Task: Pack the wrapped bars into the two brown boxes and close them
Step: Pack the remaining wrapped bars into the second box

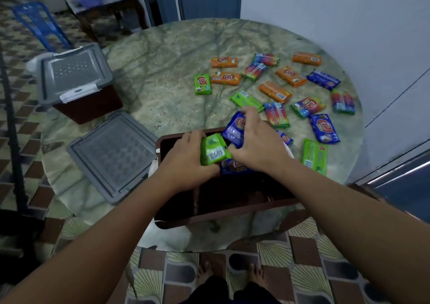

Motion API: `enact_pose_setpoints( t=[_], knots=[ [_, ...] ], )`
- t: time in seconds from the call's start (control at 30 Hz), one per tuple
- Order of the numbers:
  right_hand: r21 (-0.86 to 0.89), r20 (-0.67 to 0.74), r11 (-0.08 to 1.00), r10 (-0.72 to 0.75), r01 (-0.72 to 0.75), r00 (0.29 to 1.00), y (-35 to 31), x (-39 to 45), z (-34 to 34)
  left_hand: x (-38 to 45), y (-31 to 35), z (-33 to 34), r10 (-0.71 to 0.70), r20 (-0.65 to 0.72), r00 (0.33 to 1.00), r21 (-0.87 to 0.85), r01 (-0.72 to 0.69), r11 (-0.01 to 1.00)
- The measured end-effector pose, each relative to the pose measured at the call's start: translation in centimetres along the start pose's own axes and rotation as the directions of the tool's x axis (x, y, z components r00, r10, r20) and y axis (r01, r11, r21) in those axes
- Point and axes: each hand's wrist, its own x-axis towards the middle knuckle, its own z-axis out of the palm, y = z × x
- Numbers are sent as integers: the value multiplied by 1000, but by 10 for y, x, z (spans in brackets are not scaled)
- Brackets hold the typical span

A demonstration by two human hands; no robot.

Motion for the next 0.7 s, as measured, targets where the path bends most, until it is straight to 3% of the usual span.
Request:
enact_pose_setpoints(
  t=[0.07, 0.13, 0.23, 0.4, 0.6, 0.7],
  knots=[
    [-74, 201, 997, -14, 29, 980, 7, -4, 1, -6, -1, 7, -13, 101, 995, 99, 3, 995],
    [-130, 401, 990, -1, 58, 916, 14, -8, 5, -12, -1, 14, -42, 189, 981, 157, 12, 988],
    [-181, 570, 971, -26, 157, 821, 18, -15, 12, -15, 1, 26, -76, 253, 964, 235, 15, 972],
    [-191, 686, 948, -57, 254, 725, 20, -24, 26, -16, -1, 41, -111, 323, 940, 345, -8, 938],
    [-243, 678, 900, -109, 362, 727, 23, -29, 34, -19, -9, 53, -144, 317, 938, 414, -1, 910],
    [-220, 686, 913, -105, 343, 720, 24, -29, 36, -21, -7, 55, -143, 306, 941, 412, 4, 911]
  ],
)
